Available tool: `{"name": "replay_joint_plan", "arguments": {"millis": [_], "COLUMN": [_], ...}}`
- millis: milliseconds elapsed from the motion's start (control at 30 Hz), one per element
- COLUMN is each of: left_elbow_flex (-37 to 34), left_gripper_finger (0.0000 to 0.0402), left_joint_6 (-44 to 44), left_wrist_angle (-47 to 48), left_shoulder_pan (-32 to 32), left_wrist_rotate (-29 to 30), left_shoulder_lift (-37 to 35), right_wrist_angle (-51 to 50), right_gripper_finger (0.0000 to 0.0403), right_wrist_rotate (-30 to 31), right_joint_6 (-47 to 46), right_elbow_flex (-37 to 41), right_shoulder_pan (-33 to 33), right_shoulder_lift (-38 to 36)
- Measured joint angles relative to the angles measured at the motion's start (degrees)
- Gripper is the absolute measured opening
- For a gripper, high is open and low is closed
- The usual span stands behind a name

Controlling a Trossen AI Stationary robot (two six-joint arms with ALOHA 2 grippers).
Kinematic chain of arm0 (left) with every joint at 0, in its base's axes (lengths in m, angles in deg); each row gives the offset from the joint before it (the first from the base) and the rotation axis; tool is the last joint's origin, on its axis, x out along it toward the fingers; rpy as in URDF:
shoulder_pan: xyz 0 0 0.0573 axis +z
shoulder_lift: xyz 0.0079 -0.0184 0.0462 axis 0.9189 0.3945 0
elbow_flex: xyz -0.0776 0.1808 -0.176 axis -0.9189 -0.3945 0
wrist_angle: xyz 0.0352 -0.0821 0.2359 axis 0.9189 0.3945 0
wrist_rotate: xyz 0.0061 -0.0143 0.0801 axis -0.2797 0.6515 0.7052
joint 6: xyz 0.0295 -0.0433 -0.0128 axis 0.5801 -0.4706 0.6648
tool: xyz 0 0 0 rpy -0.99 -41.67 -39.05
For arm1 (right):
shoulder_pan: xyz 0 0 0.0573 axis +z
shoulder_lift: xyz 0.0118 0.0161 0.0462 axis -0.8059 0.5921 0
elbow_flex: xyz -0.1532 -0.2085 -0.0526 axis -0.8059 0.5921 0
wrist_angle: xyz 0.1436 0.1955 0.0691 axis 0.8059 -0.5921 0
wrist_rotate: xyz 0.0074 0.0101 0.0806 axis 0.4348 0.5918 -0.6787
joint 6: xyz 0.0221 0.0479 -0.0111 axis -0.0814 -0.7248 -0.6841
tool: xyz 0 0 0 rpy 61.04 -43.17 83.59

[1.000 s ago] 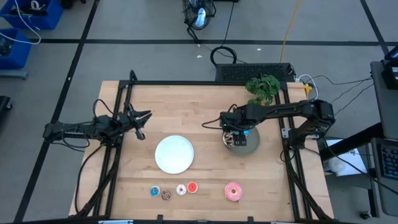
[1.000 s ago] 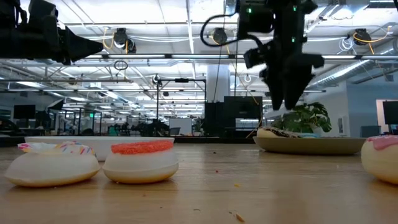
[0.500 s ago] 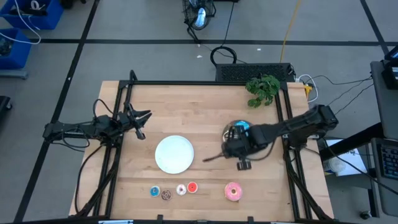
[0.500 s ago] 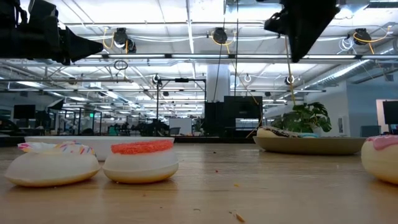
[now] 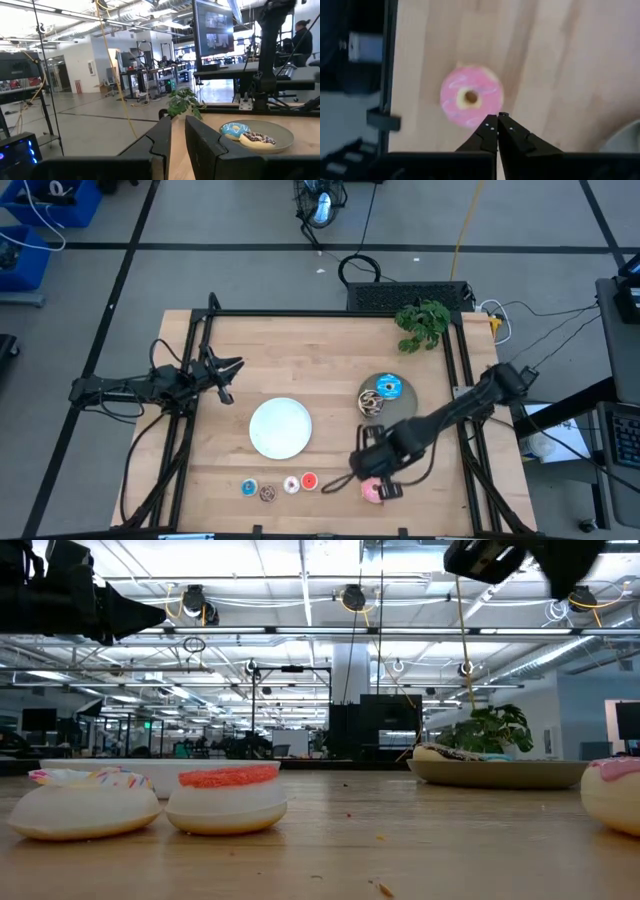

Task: Pick & Place donuts
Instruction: Put the large pink donut on the gray plate

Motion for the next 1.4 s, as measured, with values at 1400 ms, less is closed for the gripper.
{"name": "replay_joint_plan", "arguments": {"millis": [1400], "left_elbow_flex": [0.0], "left_gripper_finger": [0.0063], "left_joint_6": [2.7], "left_wrist_angle": [-0.9], "left_shoulder_pan": [0.0], "left_wrist_rotate": [0.0], "left_shoulder_lift": [0.0], "right_wrist_angle": [7.6], "right_gripper_finger": [0.0110], "right_wrist_rotate": [1.3], "right_joint_6": [-8.0], "right_elbow_flex": [5.3], "right_shoulder_pan": [3.5], "right_shoulder_lift": [6.4]}}
